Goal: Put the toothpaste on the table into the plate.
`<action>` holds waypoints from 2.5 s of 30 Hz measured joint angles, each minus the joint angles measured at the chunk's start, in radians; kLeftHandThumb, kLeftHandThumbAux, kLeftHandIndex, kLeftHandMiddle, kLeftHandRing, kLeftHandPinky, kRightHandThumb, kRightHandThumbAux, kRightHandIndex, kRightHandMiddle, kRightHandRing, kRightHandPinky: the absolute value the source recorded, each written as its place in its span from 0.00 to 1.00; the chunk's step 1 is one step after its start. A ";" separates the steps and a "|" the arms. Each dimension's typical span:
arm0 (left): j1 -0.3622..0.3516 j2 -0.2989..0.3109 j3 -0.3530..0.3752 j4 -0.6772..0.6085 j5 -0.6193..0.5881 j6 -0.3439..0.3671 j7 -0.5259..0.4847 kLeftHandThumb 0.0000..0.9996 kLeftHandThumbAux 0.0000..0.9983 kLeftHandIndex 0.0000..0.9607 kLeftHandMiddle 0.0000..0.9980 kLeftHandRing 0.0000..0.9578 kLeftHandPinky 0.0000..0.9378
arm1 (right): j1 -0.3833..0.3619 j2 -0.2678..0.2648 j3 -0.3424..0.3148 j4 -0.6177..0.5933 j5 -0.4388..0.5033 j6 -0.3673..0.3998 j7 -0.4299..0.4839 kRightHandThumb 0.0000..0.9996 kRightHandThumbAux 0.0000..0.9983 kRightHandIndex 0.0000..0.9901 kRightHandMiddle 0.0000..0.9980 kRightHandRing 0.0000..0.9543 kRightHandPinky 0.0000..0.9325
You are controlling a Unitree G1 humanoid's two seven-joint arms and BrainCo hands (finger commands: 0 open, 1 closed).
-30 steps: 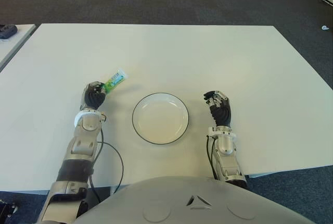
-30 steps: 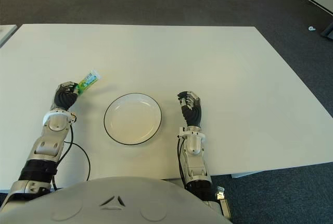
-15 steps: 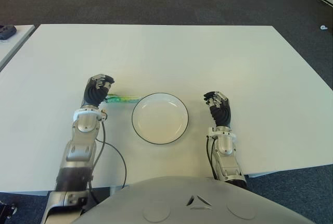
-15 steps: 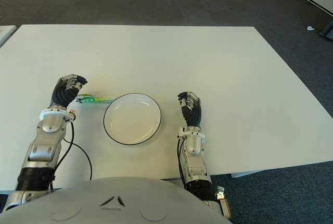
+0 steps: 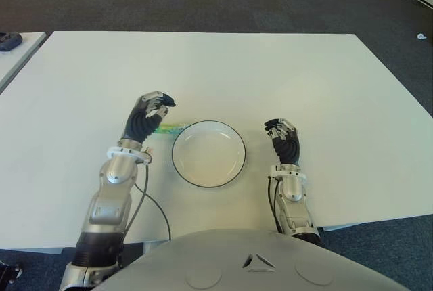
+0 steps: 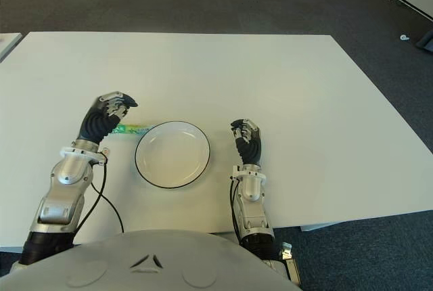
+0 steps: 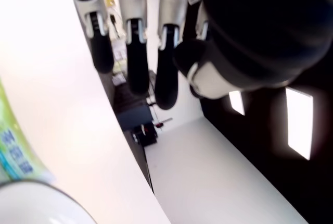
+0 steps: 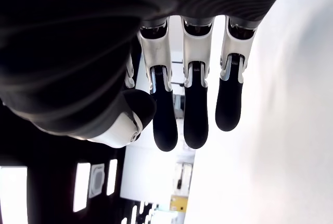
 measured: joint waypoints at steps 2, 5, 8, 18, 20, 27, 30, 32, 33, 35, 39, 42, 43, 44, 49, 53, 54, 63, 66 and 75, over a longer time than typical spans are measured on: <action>0.013 0.004 -0.025 -0.030 0.016 -0.020 -0.014 0.71 0.71 0.46 0.85 0.85 0.86 | 0.000 0.000 -0.001 0.001 0.000 0.000 0.000 0.70 0.73 0.43 0.46 0.47 0.47; 0.010 0.021 -0.052 -0.038 0.041 -0.063 -0.036 0.71 0.71 0.46 0.87 0.87 0.90 | -0.001 -0.001 -0.001 0.001 0.000 0.000 0.001 0.70 0.73 0.43 0.46 0.47 0.48; 0.003 0.043 -0.063 -0.032 0.062 -0.102 -0.052 0.71 0.71 0.46 0.89 0.89 0.91 | -0.001 -0.003 -0.001 0.002 0.000 0.001 0.002 0.70 0.73 0.43 0.46 0.47 0.49; -0.015 0.089 -0.082 0.006 0.148 -0.157 -0.071 0.71 0.71 0.46 0.90 0.89 0.90 | -0.001 -0.009 -0.001 0.012 0.000 0.000 0.011 0.70 0.73 0.43 0.47 0.49 0.50; -0.019 0.095 -0.082 0.012 0.183 -0.168 -0.064 0.71 0.71 0.46 0.87 0.87 0.86 | -0.001 -0.010 -0.001 0.014 0.000 0.000 0.012 0.70 0.73 0.43 0.47 0.48 0.50; -0.036 0.155 -0.065 0.059 0.340 -0.200 -0.013 0.72 0.69 0.45 0.73 0.72 0.67 | -0.003 -0.013 -0.001 0.024 0.000 -0.010 0.013 0.70 0.73 0.43 0.47 0.48 0.50; -0.057 0.193 -0.043 0.112 0.398 -0.196 0.013 0.72 0.69 0.45 0.66 0.67 0.60 | -0.003 -0.015 -0.001 0.026 0.000 -0.018 0.013 0.70 0.73 0.43 0.47 0.49 0.51; -0.075 0.213 -0.031 0.143 0.422 -0.190 0.027 0.71 0.56 0.44 0.60 0.61 0.55 | -0.004 -0.015 -0.001 0.028 0.000 -0.020 0.013 0.70 0.73 0.43 0.47 0.49 0.51; -0.084 0.222 -0.028 0.155 0.443 -0.183 0.036 0.71 0.47 0.43 0.56 0.57 0.52 | -0.004 -0.015 -0.001 0.030 0.000 -0.021 0.013 0.70 0.73 0.43 0.47 0.49 0.51; -0.103 0.237 -0.028 0.164 0.492 -0.157 0.048 0.70 0.39 0.40 0.47 0.48 0.46 | -0.004 -0.016 -0.001 0.032 0.000 -0.026 0.013 0.70 0.73 0.43 0.47 0.49 0.51; -0.133 0.258 -0.031 0.164 0.580 -0.099 0.056 0.70 0.31 0.31 0.32 0.32 0.32 | -0.009 -0.016 0.001 0.032 0.000 -0.035 0.013 0.70 0.73 0.43 0.47 0.49 0.51; -0.152 0.267 -0.033 0.164 0.618 -0.069 0.056 0.70 0.28 0.25 0.26 0.27 0.28 | -0.011 -0.014 0.002 0.032 0.000 -0.038 0.013 0.70 0.73 0.43 0.47 0.49 0.51; -0.156 0.270 -0.034 0.163 0.629 -0.060 0.055 0.70 0.28 0.23 0.24 0.25 0.26 | -0.011 -0.014 0.002 0.032 0.000 -0.038 0.013 0.70 0.73 0.43 0.47 0.49 0.51; -0.159 0.273 -0.034 0.162 0.636 -0.054 0.055 0.70 0.27 0.21 0.22 0.24 0.26 | -0.011 -0.014 0.002 0.032 0.000 -0.038 0.013 0.70 0.73 0.43 0.47 0.49 0.51; -0.169 0.299 -0.040 0.161 0.672 -0.019 0.027 0.70 0.25 0.09 0.13 0.17 0.20 | -0.010 -0.014 0.004 0.032 0.000 -0.038 0.013 0.70 0.73 0.43 0.46 0.49 0.50; -0.184 0.326 -0.047 0.162 0.691 -0.007 -0.002 0.68 0.24 0.02 0.06 0.11 0.16 | -0.010 -0.015 0.004 0.031 0.000 -0.037 0.013 0.70 0.73 0.43 0.46 0.49 0.51; -0.187 0.331 -0.047 0.162 0.693 -0.006 -0.005 0.67 0.23 0.01 0.04 0.08 0.14 | -0.010 -0.015 0.004 0.031 0.000 -0.037 0.013 0.70 0.73 0.43 0.46 0.49 0.51; -0.208 0.383 -0.072 0.194 0.703 -0.008 -0.023 0.63 0.22 0.00 0.00 0.04 0.14 | -0.010 -0.015 0.006 0.031 -0.001 -0.037 0.013 0.70 0.73 0.43 0.47 0.49 0.50; -0.213 0.397 -0.083 0.197 0.704 -0.010 -0.036 0.62 0.22 0.00 0.00 0.02 0.12 | -0.010 -0.015 0.006 0.031 -0.001 -0.037 0.013 0.70 0.73 0.43 0.47 0.49 0.51; -0.239 0.464 -0.125 0.202 0.724 -0.018 -0.127 0.56 0.21 0.00 0.00 0.00 0.06 | -0.009 -0.015 0.006 0.031 -0.002 -0.037 0.012 0.70 0.73 0.43 0.47 0.49 0.51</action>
